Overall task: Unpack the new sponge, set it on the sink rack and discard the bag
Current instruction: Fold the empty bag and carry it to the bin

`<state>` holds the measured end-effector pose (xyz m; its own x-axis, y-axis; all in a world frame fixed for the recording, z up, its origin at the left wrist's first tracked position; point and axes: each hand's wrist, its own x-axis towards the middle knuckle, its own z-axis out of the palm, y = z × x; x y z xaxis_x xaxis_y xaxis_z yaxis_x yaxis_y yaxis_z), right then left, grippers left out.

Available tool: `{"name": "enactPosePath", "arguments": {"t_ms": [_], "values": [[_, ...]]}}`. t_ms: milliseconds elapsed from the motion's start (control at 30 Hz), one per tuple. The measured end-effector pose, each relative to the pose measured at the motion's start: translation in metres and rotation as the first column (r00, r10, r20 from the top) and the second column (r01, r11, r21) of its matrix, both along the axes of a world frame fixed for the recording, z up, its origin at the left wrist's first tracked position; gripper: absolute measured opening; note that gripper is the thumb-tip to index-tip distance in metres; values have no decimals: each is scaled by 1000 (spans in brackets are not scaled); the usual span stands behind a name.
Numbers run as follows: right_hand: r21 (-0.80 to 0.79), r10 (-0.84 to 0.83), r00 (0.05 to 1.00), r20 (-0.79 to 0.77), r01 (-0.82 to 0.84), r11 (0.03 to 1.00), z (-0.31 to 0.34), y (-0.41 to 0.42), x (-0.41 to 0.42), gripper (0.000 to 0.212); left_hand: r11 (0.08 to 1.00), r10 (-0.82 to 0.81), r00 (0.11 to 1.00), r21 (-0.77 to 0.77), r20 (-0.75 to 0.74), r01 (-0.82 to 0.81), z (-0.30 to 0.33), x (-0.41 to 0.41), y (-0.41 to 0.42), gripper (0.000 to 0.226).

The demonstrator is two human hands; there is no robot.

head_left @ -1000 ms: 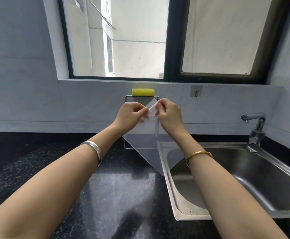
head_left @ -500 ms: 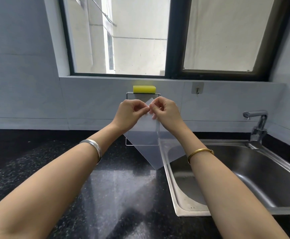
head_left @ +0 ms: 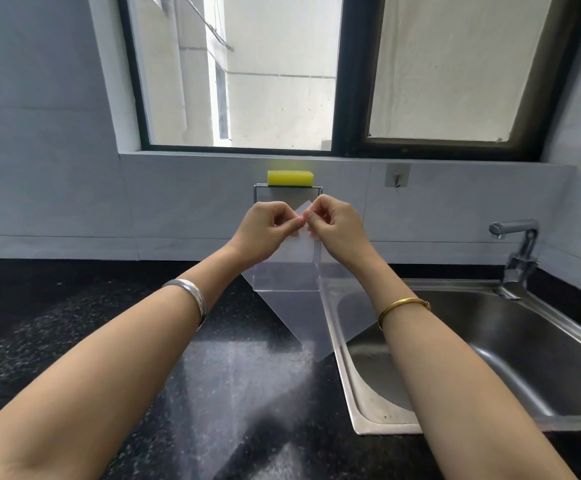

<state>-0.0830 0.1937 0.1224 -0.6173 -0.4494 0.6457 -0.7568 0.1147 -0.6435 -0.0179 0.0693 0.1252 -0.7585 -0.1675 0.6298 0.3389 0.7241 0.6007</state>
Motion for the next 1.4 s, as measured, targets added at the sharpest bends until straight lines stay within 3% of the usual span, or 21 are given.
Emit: {"name": "enactPosePath", "arguments": {"t_ms": [333,600,967,1200,1267,1400], "values": [[-69,-36,996,78,41,997,-7,4,-7,15,988,64,998,-141,17,-61,-6,1,-10,17],[-190,-15,984,176,48,981,-6,17,-15,25,997,48,998,-63,48,-45,-9,2,-21,22],[-248,0,969,248,63,967,-7,29,-25,23,994,-46,993,107,108,34,-11,1,-20,18],[-261,23,949,314,63,963,-7,38,-28,19,994,9,997,111,80,-18,-16,1,-25,24],[-204,66,926,373,13,979,-10,43,-28,12,988,6,999,152,52,-14,-11,2,-27,21],[111,117,830,545,-210,971,-20,55,-30,12,955,-48,999,292,-10,49,-5,5,-30,14]]}}
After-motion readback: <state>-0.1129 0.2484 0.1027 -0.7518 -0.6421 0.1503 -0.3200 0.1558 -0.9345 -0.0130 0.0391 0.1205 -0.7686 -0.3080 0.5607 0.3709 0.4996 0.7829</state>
